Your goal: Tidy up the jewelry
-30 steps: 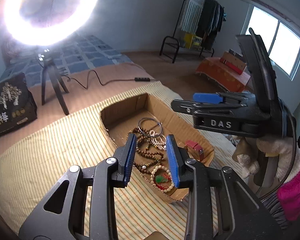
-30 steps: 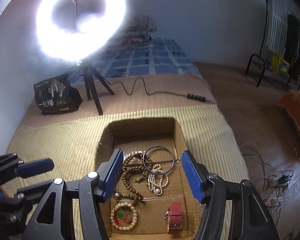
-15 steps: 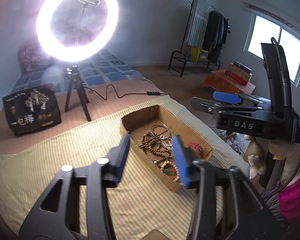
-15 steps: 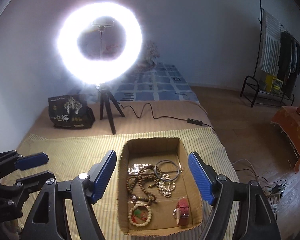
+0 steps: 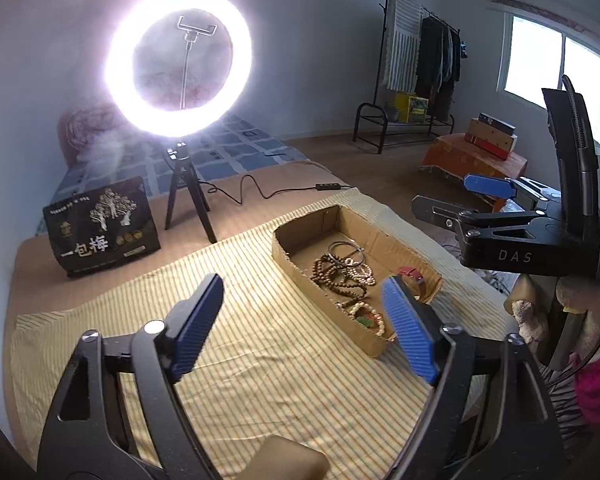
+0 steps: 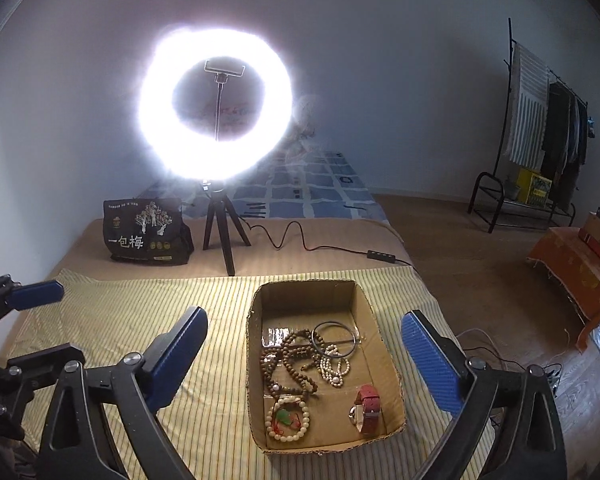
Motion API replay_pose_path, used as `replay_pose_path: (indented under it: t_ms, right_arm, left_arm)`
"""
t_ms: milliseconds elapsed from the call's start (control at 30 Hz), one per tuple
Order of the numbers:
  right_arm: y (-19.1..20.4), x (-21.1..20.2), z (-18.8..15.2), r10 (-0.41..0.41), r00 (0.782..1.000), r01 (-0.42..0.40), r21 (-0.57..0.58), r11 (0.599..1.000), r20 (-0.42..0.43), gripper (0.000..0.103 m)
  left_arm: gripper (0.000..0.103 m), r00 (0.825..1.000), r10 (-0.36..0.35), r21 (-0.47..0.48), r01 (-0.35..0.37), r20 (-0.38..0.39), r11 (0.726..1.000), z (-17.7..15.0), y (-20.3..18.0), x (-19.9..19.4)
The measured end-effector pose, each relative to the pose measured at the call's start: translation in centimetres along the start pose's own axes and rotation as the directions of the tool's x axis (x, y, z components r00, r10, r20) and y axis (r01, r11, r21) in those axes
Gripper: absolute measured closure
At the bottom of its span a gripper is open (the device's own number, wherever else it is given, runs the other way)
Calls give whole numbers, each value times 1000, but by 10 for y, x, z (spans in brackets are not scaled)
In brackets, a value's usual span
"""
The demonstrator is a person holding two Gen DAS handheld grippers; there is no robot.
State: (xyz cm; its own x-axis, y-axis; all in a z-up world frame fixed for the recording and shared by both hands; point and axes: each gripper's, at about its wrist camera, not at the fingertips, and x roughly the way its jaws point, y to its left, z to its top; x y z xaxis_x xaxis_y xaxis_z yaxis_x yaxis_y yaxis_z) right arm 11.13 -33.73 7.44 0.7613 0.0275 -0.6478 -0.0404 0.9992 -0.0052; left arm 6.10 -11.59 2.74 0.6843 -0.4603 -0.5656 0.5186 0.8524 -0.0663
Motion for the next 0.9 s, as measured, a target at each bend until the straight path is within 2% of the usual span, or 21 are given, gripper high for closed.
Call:
replay_pose_path:
  t_ms: [100, 600, 900]
  right_arm:
    - [0, 2, -1, -12, 1000, 12, -9, 1000, -6, 4]
    - [3, 0, -3, -21, 1000, 21, -18, 1000, 5, 0]
    - [5, 0, -3, -22, 1000, 22, -26, 999, 7, 0]
  left_arm:
    - [4, 1000, 25, 3, -25, 7, 1000, -1, 1, -3]
    - [0, 994, 110, 5, -110, -5, 994, -3, 2, -5]
    - [0, 994, 109, -5, -109, -11, 994, -4, 3, -5]
